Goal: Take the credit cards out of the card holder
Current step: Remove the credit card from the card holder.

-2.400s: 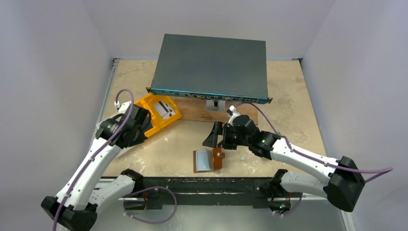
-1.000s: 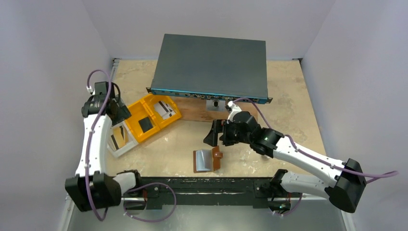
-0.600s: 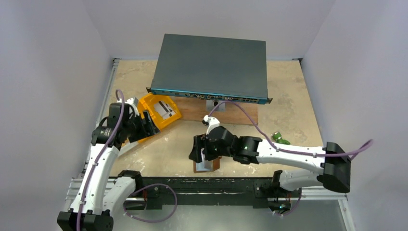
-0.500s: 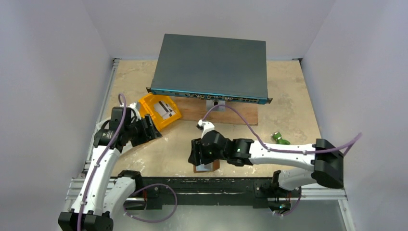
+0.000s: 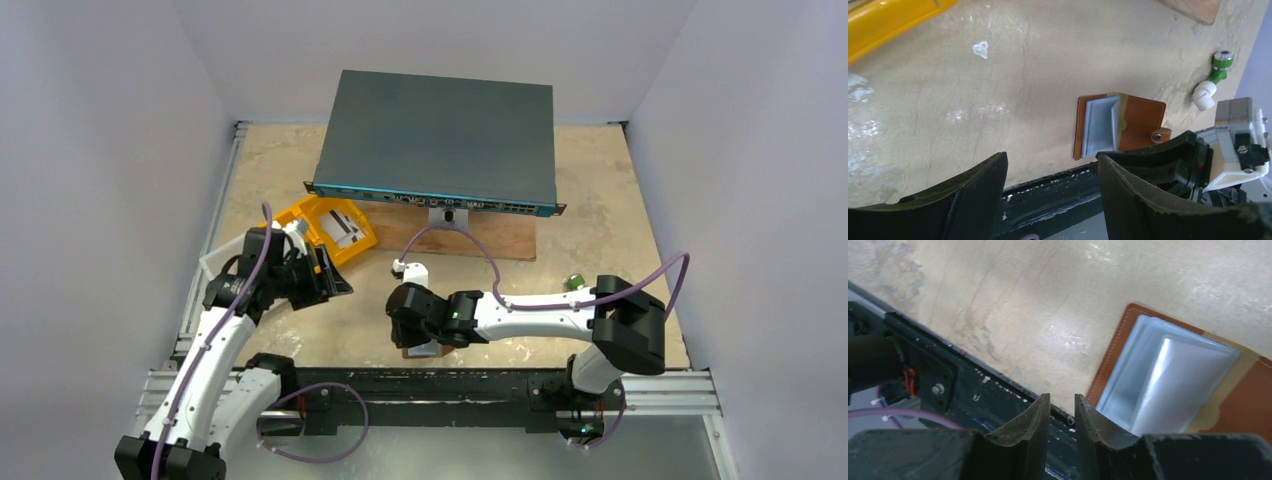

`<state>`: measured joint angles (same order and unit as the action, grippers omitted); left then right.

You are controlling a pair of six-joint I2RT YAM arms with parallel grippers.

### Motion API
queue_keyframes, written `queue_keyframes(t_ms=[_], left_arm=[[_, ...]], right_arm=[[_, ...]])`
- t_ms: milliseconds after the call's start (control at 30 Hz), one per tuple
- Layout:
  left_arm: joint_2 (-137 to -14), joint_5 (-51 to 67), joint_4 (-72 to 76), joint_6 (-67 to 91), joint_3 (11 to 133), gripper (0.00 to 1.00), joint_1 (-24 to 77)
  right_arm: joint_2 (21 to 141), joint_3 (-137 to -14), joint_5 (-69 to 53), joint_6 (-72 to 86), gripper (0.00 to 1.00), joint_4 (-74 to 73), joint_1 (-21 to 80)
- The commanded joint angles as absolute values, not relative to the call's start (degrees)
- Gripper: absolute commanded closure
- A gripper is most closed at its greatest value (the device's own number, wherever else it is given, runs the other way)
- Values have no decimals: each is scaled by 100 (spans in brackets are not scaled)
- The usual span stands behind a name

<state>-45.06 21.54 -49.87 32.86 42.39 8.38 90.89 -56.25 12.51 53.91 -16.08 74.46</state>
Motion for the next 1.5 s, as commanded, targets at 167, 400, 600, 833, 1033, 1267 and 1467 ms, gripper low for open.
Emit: queue_keyframes(t_ms=[167,400,600,833,1033,1267,1467], left_arm=[[-4548,2308,-4226,3977,3742,36,1573],[-4906,2158,-3748,4327,3530,44,2312],[-5439,1957,-3288,4568,3516,55,2983],[-6229,1879,-2543,4849,3511,70,3688],[-6881,1914,-1995,5012,3516,84,4075],[-7534,1984,-1490,5168,3481,93,4284],[-7773,1988,-1335,5213,3491,96,4344]], right_arm=[[8938,-5548,2045,5717,75,-2261,7398],[8605,-5194,2185,5909,75,-2450,7314],[8258,-4856,2227,6084,74,-2514,7269],[8016,-4355,2010,6120,59,-2046,7152],[7953,-3976,1812,6091,45,-1445,7049],[8367,-4141,1821,6029,44,-1309,7043],[8731,-4163,1692,6064,45,-1308,7041]])
